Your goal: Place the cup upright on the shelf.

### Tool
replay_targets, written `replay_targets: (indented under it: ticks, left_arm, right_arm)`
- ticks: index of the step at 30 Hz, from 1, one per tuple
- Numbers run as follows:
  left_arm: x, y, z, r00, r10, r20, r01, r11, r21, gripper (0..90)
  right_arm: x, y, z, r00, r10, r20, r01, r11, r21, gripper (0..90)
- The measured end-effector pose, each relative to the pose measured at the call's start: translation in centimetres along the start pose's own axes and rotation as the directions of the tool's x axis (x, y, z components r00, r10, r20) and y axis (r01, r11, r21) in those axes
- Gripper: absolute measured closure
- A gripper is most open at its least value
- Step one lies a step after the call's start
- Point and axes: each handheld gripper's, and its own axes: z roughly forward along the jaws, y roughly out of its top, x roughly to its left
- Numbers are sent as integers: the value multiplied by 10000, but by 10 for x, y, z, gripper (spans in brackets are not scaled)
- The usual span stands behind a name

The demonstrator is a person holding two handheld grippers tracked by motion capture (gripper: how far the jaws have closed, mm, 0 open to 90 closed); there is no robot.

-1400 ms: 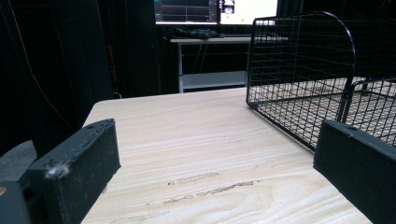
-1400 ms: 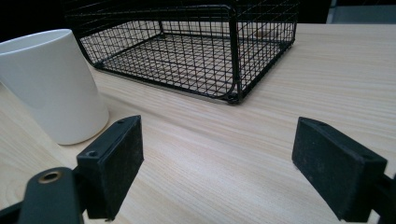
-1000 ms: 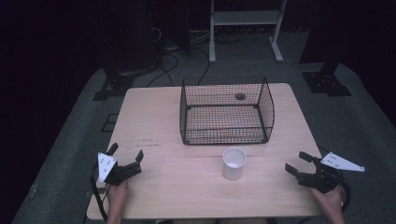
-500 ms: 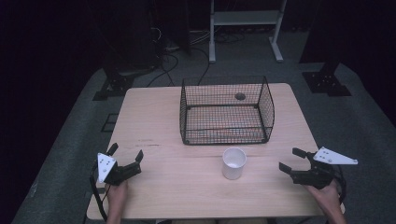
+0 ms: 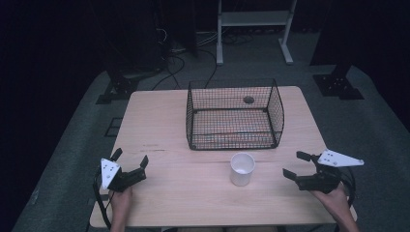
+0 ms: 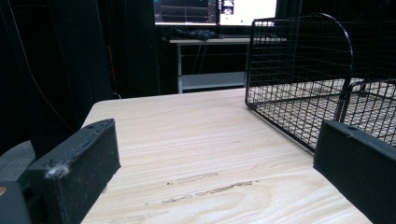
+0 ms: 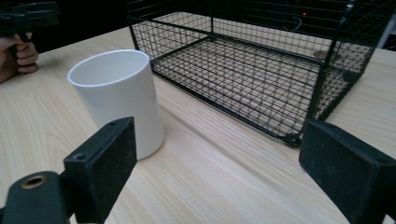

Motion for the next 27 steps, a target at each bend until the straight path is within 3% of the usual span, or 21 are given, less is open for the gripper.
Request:
replay_targets:
  ticks: [3, 27]
  left_arm:
    - [0, 0, 0, 10000, 3, 2, -3, 10000, 0, 0]
    - [0, 0, 0, 10000, -12, 21, 12, 10000, -17, 0]
  right_arm:
    - [3, 4, 5, 9994, -50, -340, 51, 10000, 33, 104]
    - [26, 22, 33, 9912, -558, -1200, 629, 9964, 565, 32]
